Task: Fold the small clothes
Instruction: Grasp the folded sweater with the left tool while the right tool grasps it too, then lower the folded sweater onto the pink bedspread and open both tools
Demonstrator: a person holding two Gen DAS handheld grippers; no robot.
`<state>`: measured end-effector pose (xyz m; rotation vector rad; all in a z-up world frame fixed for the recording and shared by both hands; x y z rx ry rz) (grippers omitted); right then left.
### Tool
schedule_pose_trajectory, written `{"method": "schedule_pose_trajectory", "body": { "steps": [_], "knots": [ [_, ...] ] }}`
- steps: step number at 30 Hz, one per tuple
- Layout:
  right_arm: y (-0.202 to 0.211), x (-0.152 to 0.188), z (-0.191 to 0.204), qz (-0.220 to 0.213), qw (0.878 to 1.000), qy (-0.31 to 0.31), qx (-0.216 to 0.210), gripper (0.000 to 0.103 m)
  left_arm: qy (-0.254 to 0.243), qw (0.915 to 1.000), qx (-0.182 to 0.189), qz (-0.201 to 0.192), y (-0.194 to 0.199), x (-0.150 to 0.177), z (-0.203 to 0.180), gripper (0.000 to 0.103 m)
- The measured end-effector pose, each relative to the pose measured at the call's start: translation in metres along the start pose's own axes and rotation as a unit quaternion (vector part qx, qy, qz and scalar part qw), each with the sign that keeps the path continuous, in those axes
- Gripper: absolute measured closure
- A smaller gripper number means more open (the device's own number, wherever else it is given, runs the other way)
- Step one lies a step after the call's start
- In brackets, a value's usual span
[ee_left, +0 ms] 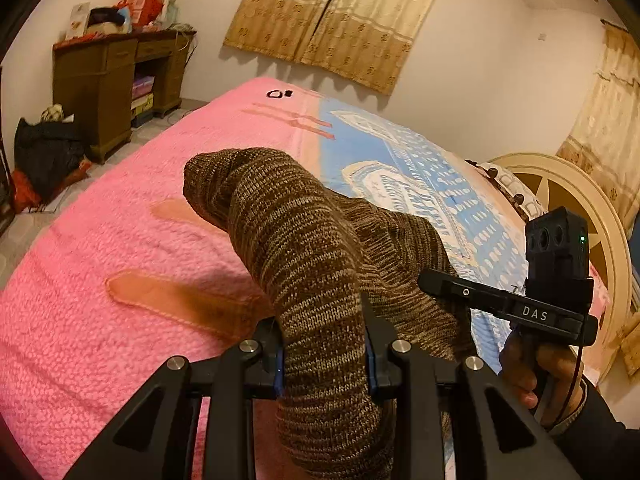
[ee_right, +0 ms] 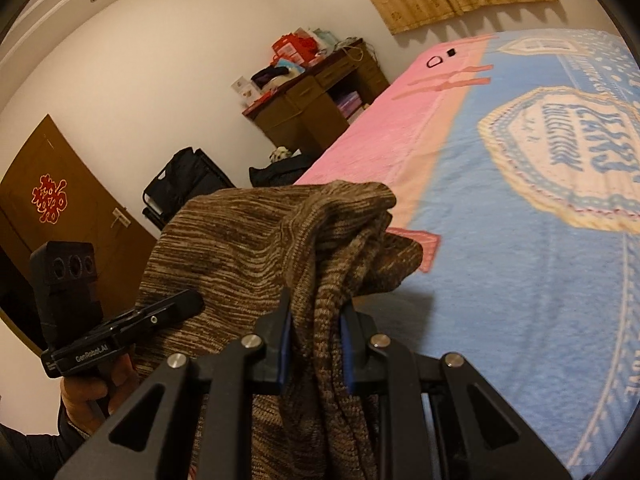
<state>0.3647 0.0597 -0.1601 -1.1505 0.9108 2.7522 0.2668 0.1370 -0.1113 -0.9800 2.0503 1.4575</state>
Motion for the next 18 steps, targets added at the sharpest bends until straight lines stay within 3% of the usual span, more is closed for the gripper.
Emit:
{"method": "schedule_pose_trajectory", "body": {
  "steps": [18],
  "knots": [
    [-0.036,0.011,0.008,0.032,0.999,-0.002,0.006,0.080,0.023,0.9995,-0.002,0.021,-0.005,0.015,0.028,0.074]
  ]
}}
Point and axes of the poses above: each gripper's, at about its wrist camera, not at the fingertips, and y roughly against the way its jaws point, z to its left, x to its underside, the point moved 8 cm from there along -y, roughly the way its jaws point
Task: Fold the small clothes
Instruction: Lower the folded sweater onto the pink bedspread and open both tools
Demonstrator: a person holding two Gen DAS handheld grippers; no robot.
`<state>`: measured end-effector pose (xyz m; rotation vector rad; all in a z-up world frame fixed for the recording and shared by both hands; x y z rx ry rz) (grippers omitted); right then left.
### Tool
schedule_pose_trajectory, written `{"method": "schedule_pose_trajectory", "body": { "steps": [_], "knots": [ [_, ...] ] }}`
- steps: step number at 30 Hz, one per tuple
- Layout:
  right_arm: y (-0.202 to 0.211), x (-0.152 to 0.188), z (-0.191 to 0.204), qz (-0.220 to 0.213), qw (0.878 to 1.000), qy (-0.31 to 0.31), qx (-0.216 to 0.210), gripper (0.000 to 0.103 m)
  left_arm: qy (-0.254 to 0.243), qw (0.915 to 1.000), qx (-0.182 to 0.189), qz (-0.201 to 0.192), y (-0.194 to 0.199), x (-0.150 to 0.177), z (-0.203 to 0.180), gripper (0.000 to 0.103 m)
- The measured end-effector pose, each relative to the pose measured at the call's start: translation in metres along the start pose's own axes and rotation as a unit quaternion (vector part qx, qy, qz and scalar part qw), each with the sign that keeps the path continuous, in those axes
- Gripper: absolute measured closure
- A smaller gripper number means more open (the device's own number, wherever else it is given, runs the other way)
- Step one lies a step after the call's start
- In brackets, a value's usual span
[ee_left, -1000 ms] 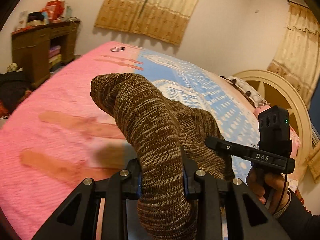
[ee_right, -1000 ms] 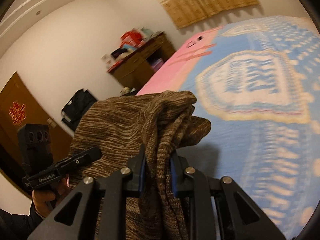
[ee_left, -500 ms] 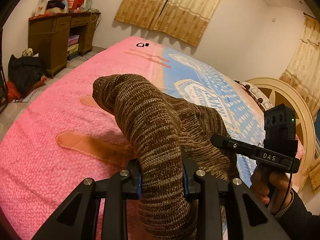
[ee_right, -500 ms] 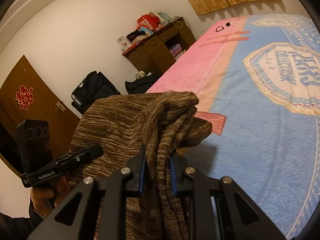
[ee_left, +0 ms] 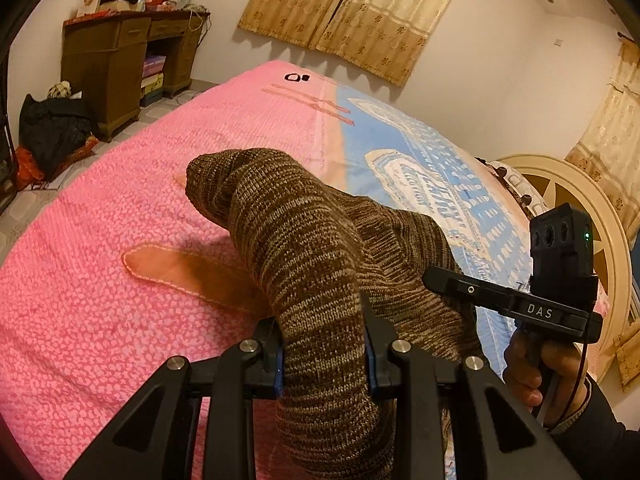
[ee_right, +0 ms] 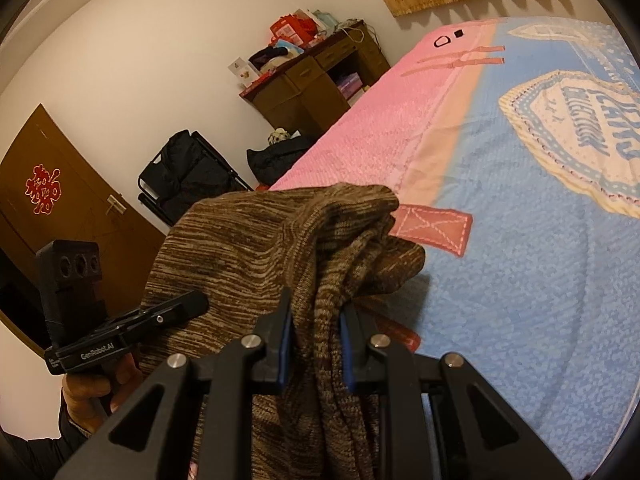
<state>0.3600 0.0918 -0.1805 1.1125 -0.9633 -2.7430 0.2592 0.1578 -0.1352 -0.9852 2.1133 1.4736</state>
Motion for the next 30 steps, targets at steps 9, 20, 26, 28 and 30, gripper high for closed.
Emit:
{"method": "schedule_pose_trajectory", "body": {
  "steps": [9,20,26,28,30],
  "knots": [
    [-0.026,0.012,-0.014,0.034,0.999,-0.006,0.023,0.079,0.015,0.9990,-0.028,0.031,-0.027,0.024,0.032,0.067],
    [-0.029,0.027,-0.031,0.042,0.997,0.001,0.062,0.058,-0.016,0.9975,-0.066,0.022,-0.013,0.037,0.034,0.054],
    [-0.018,0.034,-0.032,0.037,0.996,0.005,0.077,0.053,-0.009,0.9970,-0.075,0.018,-0.004,0.041,0.037,0.051],
    [-0.012,0.037,-0.033,0.035,0.996,0.005,0.087,0.046,-0.018,0.9960,-0.086,0.015,0.003,0.042,0.035,0.050],
    [-0.005,0.039,-0.034,0.030,0.995,0.004,0.095,0.041,-0.028,0.9948,-0.098,0.008,0.010,0.041,0.034,0.047]
  ]
}}
Point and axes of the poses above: each gripper's, at about its wrist camera, not at the fingertips, and y roughly against the way its jaws point, z to its left, x to its underside, the point moved 8 cm from there along -y, roughly the way its jaws point
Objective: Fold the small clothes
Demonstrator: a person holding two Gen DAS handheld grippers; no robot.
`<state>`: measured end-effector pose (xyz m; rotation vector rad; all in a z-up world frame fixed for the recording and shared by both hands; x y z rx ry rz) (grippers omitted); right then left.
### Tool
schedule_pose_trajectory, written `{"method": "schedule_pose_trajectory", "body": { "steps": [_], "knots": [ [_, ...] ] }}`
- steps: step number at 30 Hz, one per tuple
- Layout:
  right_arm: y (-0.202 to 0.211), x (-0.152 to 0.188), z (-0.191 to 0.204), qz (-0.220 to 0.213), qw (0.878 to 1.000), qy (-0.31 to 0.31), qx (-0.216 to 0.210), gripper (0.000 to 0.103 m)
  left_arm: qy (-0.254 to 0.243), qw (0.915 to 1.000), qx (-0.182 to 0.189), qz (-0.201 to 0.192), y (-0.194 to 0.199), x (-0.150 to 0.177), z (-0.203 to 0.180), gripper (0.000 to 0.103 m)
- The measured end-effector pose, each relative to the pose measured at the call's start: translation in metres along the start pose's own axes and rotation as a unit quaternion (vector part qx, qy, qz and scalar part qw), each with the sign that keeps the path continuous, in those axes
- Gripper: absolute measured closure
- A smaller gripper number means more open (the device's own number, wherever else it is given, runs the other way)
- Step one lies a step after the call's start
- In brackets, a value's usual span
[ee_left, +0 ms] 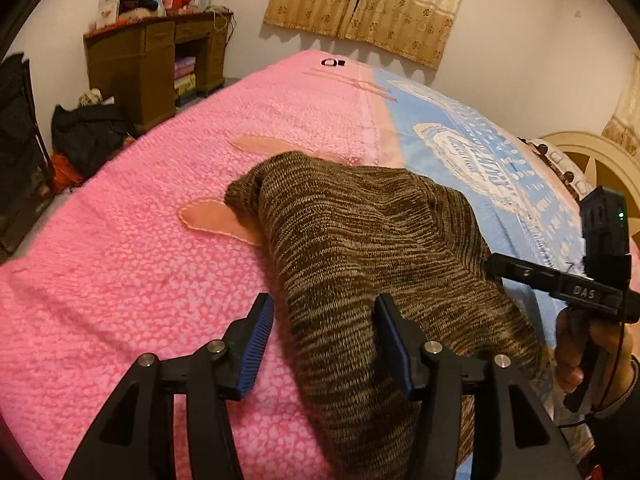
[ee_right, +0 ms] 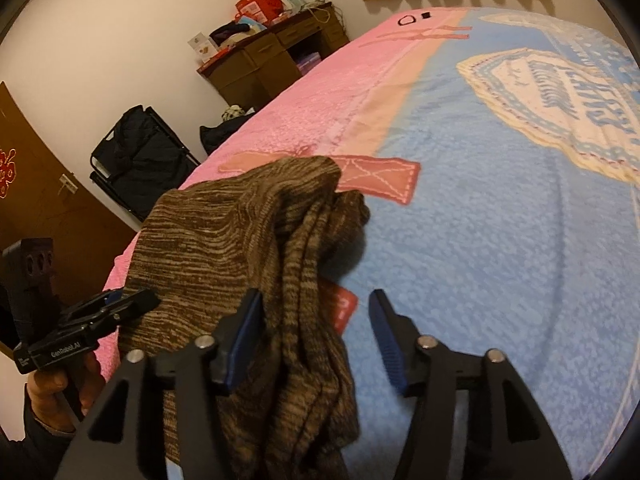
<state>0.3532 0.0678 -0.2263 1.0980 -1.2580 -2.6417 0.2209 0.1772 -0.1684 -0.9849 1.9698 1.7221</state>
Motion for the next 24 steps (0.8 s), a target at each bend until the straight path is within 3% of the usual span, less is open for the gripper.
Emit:
{"method": "schedule_pose_trajectory", "body": {
  "steps": [5,11,15,24],
  "knots": [
    [0.023,0.006,-0.006,-0.023,0.999,-0.006,0.035,0.027,-0.013,0.9992,-0.036,-0.011,0.012,0.000,-0.001,0.037],
    [0.071,0.007,-0.005,-0.087,0.990,-0.004,0.114,0.007,-0.031,0.9978,-0.042,-0.040,0.027,-0.005,-0.018,0.036],
    [0.105,0.007,0.004,-0.126,0.982,0.010,0.143,0.003,-0.039,0.9966,-0.039,-0.061,0.041,-0.009,-0.030,0.036],
    [0.138,0.000,0.033,-0.165,0.970,0.048,0.171,0.001,-0.057,0.9946,-0.017,-0.085,0.063,-0.012,-0.052,0.036]
  ]
}}
Point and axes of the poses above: each gripper's, at about its wrist camera, not at the fingertips, and y roughly against the way its jaws point, z to its left, x to its underside, the point moved 8 cm from there along -y, roughly the way its jaws point
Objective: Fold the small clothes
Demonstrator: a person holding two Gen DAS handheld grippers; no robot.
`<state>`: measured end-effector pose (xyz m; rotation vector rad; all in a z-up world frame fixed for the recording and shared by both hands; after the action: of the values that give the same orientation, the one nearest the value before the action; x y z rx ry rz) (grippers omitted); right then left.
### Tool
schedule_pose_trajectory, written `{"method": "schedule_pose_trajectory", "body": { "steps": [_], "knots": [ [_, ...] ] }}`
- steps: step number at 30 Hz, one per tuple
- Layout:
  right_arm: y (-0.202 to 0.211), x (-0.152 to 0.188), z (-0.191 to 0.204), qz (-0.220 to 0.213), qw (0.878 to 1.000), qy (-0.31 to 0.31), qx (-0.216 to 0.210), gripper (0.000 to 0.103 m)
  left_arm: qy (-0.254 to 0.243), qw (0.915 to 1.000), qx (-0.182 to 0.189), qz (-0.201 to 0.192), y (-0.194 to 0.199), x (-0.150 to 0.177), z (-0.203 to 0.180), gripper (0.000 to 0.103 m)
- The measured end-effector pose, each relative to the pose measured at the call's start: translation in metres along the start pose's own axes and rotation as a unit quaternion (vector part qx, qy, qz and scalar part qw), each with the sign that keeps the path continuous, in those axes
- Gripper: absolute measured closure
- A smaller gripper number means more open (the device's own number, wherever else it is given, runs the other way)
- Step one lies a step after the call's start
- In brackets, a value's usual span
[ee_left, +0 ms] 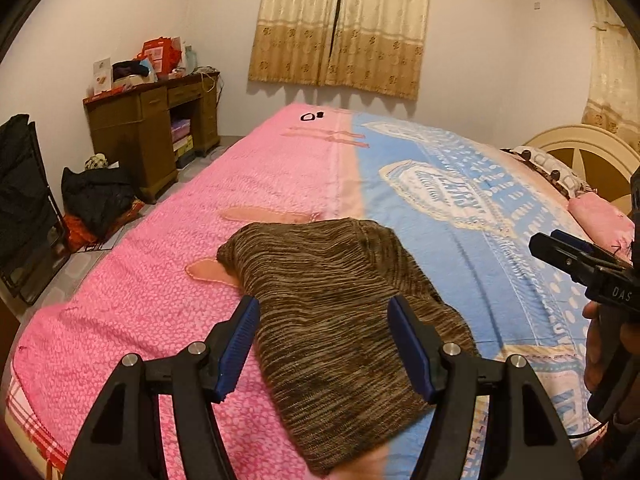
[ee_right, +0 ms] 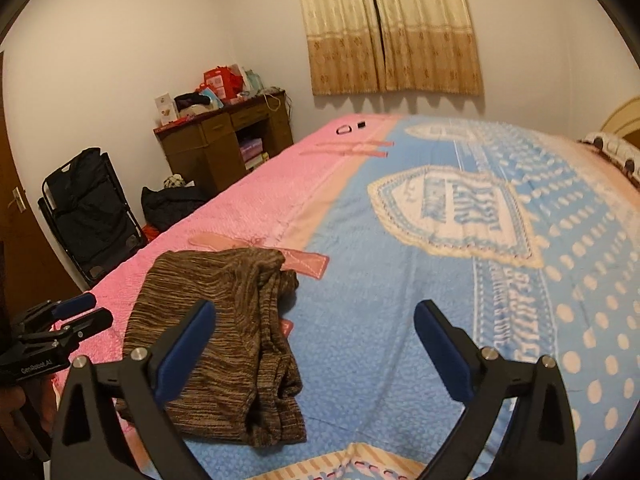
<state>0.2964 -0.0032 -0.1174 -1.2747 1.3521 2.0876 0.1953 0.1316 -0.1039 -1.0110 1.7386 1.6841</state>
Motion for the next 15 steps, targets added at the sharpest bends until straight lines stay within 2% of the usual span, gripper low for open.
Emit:
{"method": "schedule_pose_trajectory", "body": {
  "steps": [15],
  "knots": [
    [0.0066,0.0008,0.0050,-0.012,0.999,0.025,0.017,0.000,-0.006,1.0000,0.005,0.003,-0.0052,0.0030,-0.0069,0.036]
  ]
}}
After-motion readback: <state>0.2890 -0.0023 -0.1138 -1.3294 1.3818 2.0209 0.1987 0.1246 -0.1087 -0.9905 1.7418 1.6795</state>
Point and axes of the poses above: each gripper's, at about its wrist camera, not at the fingertips, and y roughly against the way its jaws point, z to its left, x to its underside, the point moved 8 cm from there along -y, roughly the way its jaws point
